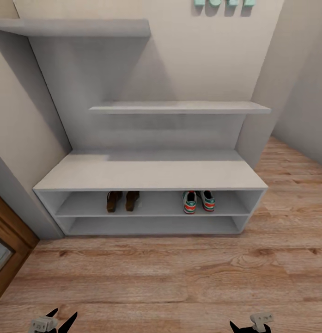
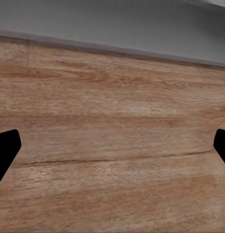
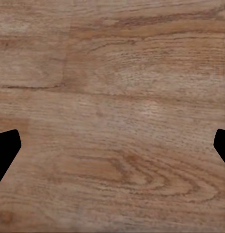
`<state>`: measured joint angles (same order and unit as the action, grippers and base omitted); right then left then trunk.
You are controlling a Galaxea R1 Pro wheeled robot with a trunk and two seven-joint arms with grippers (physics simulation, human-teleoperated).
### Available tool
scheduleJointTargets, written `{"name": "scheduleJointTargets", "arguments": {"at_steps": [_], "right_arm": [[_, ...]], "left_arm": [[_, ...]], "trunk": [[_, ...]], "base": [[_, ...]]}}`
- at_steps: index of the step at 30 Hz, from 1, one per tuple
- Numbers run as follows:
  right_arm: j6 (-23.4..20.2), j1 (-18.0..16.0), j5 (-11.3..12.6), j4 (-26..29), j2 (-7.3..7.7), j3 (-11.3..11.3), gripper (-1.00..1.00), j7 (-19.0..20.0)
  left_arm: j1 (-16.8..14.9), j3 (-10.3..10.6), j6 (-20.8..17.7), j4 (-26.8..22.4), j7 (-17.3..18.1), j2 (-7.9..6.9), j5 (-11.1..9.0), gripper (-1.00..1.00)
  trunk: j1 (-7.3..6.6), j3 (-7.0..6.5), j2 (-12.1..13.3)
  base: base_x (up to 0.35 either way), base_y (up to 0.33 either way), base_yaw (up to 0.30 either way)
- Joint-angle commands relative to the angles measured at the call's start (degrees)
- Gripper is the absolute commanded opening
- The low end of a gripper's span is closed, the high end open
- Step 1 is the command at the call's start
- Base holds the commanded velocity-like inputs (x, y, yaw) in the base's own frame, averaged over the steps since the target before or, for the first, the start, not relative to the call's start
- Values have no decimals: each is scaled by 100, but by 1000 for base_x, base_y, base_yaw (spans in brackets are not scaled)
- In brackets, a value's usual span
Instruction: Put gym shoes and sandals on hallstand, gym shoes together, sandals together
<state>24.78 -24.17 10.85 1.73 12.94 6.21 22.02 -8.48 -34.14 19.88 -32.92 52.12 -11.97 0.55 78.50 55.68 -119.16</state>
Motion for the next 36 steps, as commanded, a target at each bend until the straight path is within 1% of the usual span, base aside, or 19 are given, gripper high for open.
{"name": "scheduleJointTargets", "arguments": {"at_steps": [1, 7, 15, 19, 36], "right_arm": [[16, -2, 58, -11, -3, 47, 100, 24], [9, 4, 48, -21, -27, 47, 100, 22], [2, 35, 49, -23, -68, 47, 100, 22], [0, 47, 49, -24, -111, 47, 100, 21], [-3, 89, 44, -31, -134, 47, 100, 26]], "left_arm": [[-5, -22, 12, 8, 25, 5, 7, 100], [-5, -23, 9, 13, -9, 9, 7, 100], [-5, -23, 12, 42, -156, 11, 7, 100], [-5, -27, 15, 121, -222, 12, -2, 100], [-5, -31, 16, 178, -254, 11, -11, 100]], "trunk": [[-23, -14, 40], [-155, -122, 280], [-331, -265, 601], [-419, -337, 762], [-792, -642, 1443]], "base": [[0, 0, 0], [0, 0, 0], [0, 0, 0], [0, 0, 0], [0, 0, 0]]}}
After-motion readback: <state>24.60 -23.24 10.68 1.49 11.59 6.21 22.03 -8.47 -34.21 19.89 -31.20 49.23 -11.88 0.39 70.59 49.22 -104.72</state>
